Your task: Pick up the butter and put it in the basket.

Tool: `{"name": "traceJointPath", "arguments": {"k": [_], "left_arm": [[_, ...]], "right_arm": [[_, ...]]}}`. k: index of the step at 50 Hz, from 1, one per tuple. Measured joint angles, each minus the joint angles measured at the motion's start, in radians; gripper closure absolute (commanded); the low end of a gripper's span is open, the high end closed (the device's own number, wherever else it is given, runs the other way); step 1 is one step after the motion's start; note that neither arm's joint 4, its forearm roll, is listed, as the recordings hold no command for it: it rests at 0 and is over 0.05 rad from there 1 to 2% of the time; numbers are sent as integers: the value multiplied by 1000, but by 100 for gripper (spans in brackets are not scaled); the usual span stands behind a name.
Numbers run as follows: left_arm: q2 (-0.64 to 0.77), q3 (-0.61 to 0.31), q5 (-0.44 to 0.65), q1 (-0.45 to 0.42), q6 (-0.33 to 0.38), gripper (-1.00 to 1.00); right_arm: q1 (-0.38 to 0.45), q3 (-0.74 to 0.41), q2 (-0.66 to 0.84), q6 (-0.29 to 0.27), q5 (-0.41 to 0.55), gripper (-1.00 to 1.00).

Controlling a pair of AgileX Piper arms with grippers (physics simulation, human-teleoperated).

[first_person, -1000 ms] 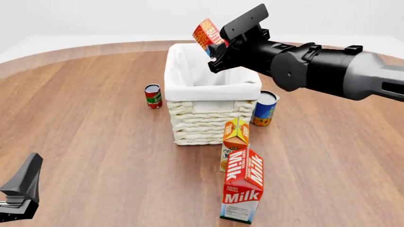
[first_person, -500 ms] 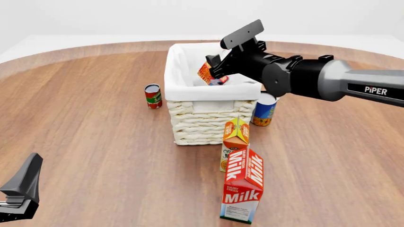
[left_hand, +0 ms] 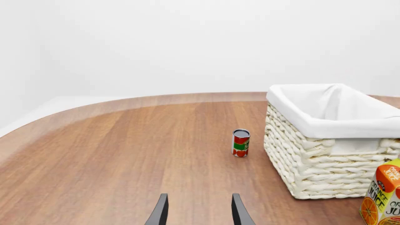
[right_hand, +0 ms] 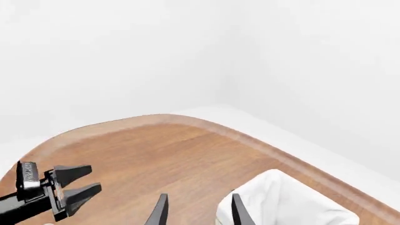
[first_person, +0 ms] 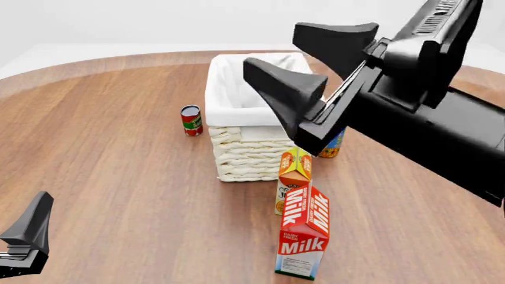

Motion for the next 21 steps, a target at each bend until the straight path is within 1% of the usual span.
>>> {"name": "traceJointPath", "arguments": {"k": [1,3,4,5,7,9,11,14,21], "left_arm": [[0,0,0,0,0,-100],[0,0,0,0,0,-100],[0,0,0,0,0,-100],[0,0,0,0,0,-100],[0,0,0,0,0,-100],[0,0,0,0,0,-100],[0,0,0,0,0,-100],[0,0,0,0,0,-100],[0,0,0,0,0,-100]], "right_arm": [[71,66,-69,3,-24,-100],[207,173,-99,-35,-113,-100],[269,234,-119,-41,-157,-100],[330,285,-138,-32,-194,-100],[425,372,-155,-27,-259,-100],[492,445,-153,-27,-317,-100],[541,507,-186,-27,-341,-100],[583,581,-246,-32,-349,-100],[596,688,-383,-16,-307,-100]]}}
